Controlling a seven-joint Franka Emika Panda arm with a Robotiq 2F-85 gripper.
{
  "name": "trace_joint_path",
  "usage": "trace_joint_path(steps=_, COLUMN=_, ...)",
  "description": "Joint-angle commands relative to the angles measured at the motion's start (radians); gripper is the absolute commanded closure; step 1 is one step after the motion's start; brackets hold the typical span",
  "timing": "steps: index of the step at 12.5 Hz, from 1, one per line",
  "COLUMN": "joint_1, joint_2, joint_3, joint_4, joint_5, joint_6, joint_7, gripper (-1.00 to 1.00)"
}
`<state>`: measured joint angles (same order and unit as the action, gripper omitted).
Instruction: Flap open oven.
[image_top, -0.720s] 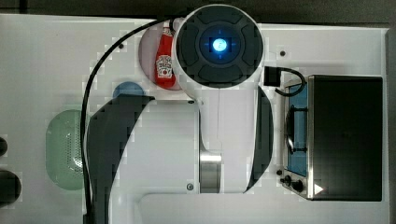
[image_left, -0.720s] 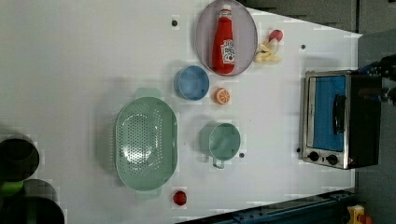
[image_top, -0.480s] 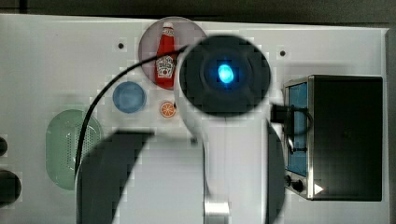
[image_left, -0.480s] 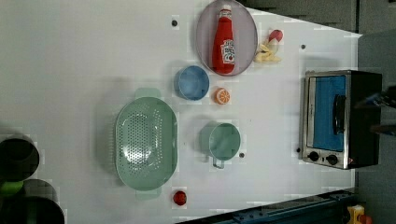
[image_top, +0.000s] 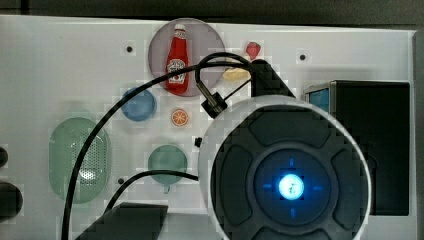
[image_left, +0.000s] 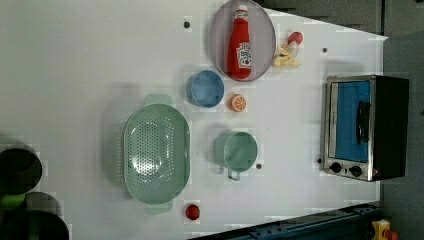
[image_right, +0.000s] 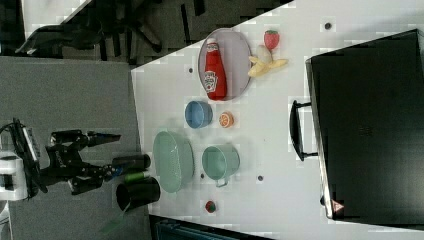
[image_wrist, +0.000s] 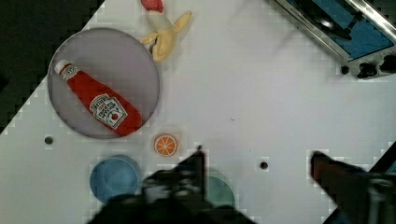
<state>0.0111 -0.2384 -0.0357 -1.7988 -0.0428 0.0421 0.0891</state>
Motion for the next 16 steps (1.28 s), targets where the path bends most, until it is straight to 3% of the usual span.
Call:
trace_joint_path(steps=1, joint_1=-0.009, joint_2=0.028, joint_3=-0.013, joint_4=-0.017, joint_5=0.009, joint_6=-0.018, joint_7=0.035, gripper=0.10)
trace_joint_path(steps=3, joint_1=-0.009, joint_2=0.028, joint_3=-0.015, joint_4=-0.020, joint_5=0.009, joint_6=-0.020, joint_7=0.035, gripper=0.56)
trace_joint_path(steps=4, joint_1=-0.010, joint_2=0.028, joint_3=-0.017, joint_4=-0.026, joint_5=0.008, joint_6=-0.020, joint_7=0.034, gripper=0.65)
trace_joint_path(steps=8, joint_1=-0.013, joint_2=0.028, joint_3=-0.057, joint_4=-0.082, joint_5=-0.006, joint_6=-0.017, joint_7=-0.068, gripper=0.65)
trace_joint_path(steps=16, joint_1=-0.059, joint_2=0.037, joint_3=-0.255, joint_4=-0.223, joint_5=-0.007, joint_6=0.155, joint_7=-0.850, gripper=0.65)
